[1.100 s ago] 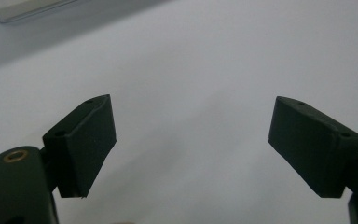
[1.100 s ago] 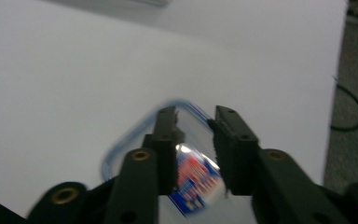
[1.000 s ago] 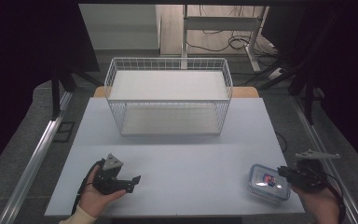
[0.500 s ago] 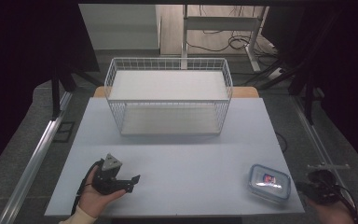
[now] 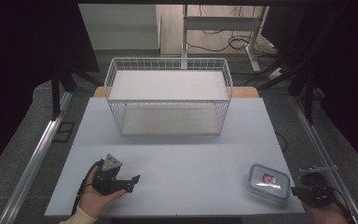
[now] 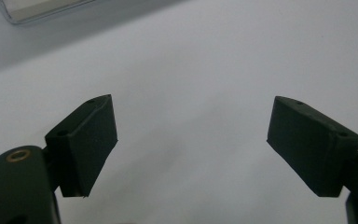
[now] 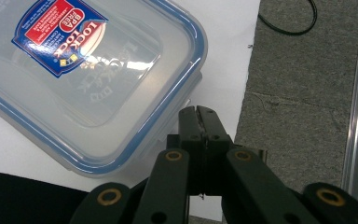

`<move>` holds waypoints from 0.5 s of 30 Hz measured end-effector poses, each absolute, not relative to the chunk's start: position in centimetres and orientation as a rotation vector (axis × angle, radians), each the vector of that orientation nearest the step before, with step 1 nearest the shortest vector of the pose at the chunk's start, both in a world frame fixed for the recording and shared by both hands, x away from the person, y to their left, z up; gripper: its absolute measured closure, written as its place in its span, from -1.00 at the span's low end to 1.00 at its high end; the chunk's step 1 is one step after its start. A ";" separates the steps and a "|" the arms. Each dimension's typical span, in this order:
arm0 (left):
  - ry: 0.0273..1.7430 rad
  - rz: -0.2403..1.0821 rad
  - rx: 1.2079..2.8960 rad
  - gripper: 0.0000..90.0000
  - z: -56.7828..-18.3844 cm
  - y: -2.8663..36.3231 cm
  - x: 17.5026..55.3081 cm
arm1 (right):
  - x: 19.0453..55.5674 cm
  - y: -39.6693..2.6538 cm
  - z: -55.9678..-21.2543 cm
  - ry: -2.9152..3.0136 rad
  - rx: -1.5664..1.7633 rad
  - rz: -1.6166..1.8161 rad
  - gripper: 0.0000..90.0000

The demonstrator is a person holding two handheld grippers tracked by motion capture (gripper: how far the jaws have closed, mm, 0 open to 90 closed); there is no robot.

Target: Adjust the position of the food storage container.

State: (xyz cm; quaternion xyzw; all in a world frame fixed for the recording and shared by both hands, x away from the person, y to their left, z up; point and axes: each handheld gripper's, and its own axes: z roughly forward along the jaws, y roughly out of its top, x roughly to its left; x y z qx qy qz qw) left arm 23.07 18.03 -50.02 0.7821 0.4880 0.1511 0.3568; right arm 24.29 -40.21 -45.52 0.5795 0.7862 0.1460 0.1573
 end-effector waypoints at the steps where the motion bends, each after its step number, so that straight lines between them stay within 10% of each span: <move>1: 1.260 0.389 2.020 -0.65 -50.0 18.0 23.1 | 24.3 -40.2 -45.5 2.255 1.658 0.422 1.00; 15: 1.258 0.394 2.027 -0.65 -50.1 17.9 23.1 | 25.6 -36.2 -46.0 2.337 1.574 0.494 1.00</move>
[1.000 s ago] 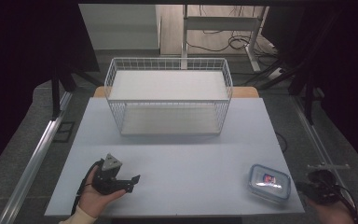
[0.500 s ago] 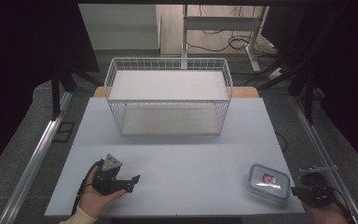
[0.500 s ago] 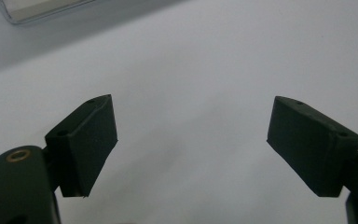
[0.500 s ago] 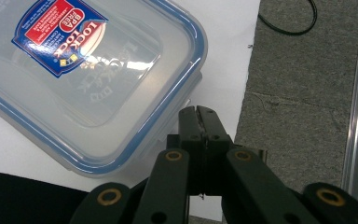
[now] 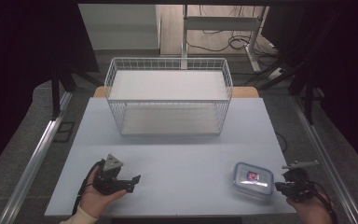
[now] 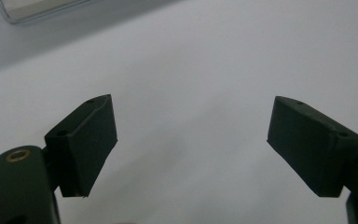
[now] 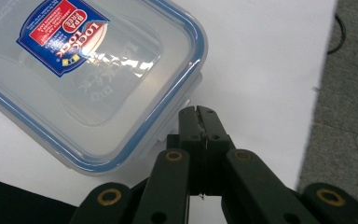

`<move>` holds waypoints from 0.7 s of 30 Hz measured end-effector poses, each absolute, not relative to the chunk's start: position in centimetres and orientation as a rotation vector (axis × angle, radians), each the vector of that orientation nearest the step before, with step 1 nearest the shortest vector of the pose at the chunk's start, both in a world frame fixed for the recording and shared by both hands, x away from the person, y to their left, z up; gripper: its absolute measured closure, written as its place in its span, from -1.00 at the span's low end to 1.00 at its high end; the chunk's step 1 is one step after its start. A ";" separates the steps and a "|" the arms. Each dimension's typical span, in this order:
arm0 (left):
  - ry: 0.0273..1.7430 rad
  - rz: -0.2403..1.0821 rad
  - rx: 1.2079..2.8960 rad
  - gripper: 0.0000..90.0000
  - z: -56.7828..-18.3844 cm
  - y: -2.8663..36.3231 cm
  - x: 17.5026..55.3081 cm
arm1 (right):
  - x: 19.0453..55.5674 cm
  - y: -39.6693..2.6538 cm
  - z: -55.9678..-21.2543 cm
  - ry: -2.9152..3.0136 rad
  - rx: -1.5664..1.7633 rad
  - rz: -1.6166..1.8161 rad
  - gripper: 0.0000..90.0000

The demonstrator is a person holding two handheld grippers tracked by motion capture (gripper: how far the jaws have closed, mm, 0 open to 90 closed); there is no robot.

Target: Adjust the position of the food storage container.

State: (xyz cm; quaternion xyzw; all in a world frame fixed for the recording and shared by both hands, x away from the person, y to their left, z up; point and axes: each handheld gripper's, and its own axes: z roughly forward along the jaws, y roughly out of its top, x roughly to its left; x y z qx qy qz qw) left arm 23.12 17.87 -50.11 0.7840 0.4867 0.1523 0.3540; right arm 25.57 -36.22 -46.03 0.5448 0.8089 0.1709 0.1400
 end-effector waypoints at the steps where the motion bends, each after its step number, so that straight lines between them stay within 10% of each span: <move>1: 1.259 0.394 2.026 -0.65 -50.1 17.9 23.1 | 25.6 -36.2 -46.0 2.337 1.574 0.494 1.00; 21: 1.257 0.385 2.034 -0.65 -50.2 18.0 23.2 | 28.2 -27.3 -46.5 2.553 1.374 0.560 1.00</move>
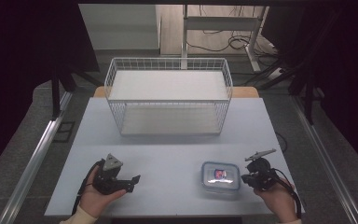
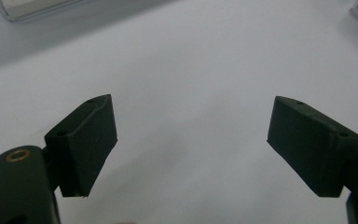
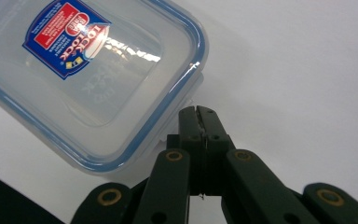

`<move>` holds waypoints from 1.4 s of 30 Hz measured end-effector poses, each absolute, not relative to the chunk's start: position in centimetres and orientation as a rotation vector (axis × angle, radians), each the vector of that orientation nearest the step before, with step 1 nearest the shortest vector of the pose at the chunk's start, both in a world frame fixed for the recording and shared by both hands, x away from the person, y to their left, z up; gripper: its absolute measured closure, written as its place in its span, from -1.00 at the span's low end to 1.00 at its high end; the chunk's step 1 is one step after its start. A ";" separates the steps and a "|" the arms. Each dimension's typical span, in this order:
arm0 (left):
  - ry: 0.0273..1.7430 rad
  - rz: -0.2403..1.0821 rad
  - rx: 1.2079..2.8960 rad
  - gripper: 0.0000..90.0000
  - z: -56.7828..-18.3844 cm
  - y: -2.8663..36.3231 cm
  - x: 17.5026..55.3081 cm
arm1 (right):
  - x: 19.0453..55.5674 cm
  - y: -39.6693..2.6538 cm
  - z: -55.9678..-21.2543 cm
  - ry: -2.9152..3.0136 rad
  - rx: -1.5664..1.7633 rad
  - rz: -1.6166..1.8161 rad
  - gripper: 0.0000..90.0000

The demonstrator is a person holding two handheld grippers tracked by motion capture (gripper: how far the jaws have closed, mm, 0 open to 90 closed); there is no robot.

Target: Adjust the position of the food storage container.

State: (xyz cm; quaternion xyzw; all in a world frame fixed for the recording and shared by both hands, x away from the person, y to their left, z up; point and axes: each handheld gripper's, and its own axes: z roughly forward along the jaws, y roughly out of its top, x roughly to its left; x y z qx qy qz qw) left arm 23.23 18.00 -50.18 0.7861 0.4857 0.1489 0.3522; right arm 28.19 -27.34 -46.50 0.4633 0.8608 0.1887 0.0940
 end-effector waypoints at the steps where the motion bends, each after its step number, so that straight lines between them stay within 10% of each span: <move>1: 1.257 0.385 2.033 -0.65 -50.2 18.0 23.2 | 28.2 -27.1 -46.5 2.563 1.366 0.566 1.00; 42: 1.274 0.390 2.029 -0.65 -50.5 18.2 23.4 | 29.4 -15.3 -47.3 2.861 0.978 0.717 1.00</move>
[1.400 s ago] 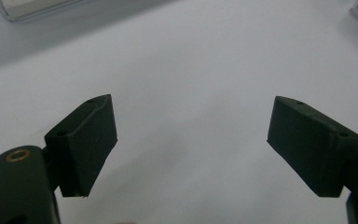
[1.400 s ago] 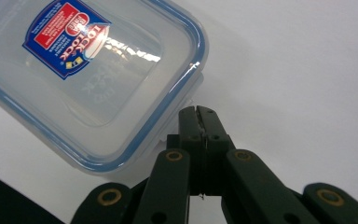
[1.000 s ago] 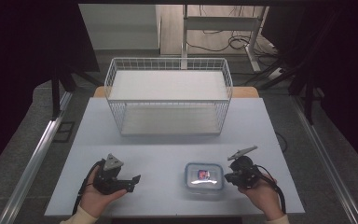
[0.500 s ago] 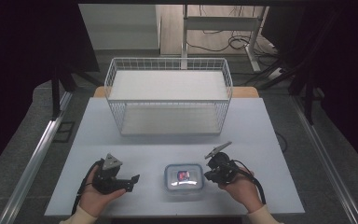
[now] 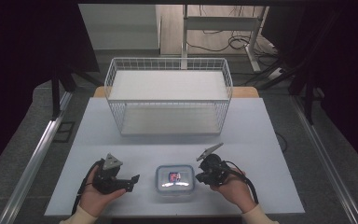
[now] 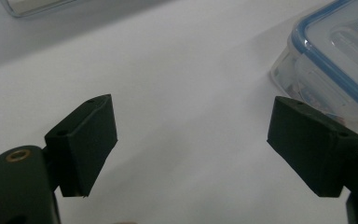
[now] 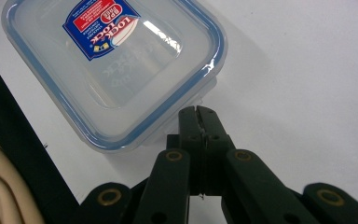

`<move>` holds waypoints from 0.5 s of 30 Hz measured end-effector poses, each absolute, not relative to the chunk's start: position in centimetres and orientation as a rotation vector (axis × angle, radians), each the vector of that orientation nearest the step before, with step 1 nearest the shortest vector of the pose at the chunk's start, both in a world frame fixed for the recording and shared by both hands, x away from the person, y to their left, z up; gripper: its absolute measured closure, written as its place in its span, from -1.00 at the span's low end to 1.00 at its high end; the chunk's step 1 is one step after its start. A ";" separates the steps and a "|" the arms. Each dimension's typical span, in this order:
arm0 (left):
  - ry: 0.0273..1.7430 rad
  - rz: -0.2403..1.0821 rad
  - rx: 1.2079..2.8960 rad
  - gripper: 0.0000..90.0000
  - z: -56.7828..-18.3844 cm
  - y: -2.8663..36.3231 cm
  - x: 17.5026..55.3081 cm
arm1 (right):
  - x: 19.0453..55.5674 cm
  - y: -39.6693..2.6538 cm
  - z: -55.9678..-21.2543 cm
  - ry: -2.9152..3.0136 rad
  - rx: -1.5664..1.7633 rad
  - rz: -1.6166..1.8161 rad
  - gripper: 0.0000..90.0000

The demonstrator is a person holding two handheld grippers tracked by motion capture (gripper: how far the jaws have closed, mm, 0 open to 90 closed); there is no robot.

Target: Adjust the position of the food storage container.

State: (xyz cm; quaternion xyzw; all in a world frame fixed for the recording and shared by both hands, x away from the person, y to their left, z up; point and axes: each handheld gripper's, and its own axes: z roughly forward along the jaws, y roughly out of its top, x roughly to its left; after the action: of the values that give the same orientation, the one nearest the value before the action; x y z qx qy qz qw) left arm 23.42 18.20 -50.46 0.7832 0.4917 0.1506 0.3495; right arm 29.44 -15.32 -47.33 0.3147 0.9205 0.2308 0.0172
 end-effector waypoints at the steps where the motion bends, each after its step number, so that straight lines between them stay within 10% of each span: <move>1: 1.277 0.391 2.026 -0.65 -50.4 18.2 23.4 | 29.5 -15.4 -47.4 2.861 0.977 0.723 1.00; 15: 1.274 0.400 2.011 -0.65 -50.4 18.5 23.4 | 29.4 -19.1 -47.1 2.729 1.033 0.840 0.94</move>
State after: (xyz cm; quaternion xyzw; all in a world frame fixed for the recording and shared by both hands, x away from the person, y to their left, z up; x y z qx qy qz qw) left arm 23.35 18.46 -50.36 0.7786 0.4931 0.1547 0.3559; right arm 29.37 -19.09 -47.12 0.3398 0.8975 0.2762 0.0525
